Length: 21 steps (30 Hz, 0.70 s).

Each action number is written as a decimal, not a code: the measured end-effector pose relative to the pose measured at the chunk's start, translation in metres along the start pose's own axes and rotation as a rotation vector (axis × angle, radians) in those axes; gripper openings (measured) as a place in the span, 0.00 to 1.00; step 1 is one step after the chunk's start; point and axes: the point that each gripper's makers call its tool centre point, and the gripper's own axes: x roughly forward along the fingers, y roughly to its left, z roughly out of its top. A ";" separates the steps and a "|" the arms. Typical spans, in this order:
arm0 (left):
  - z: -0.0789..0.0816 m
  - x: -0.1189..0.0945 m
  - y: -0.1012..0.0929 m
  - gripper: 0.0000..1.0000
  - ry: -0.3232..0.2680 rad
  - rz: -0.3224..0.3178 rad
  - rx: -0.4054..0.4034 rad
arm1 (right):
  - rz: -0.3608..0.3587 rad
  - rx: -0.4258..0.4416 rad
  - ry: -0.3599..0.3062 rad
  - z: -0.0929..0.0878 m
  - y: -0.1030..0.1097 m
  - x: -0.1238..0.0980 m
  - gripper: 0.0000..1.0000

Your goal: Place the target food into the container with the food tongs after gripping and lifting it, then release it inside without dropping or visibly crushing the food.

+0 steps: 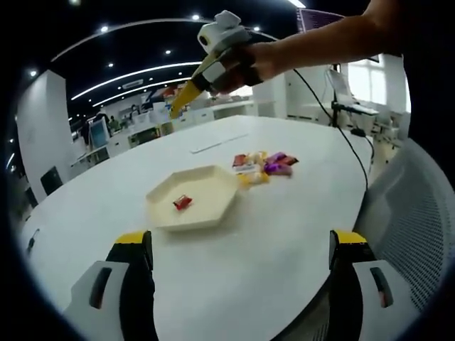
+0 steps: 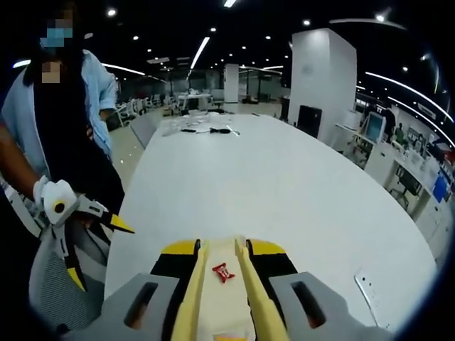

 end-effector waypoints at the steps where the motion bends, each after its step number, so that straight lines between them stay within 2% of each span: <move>1: 0.000 0.000 -0.001 0.99 0.001 -0.003 -0.002 | -0.003 -0.005 0.000 -0.002 0.000 -0.005 0.25; 21: -0.001 -0.001 -0.003 0.99 0.001 -0.016 -0.001 | -0.062 -0.035 0.019 -0.033 -0.010 -0.069 0.25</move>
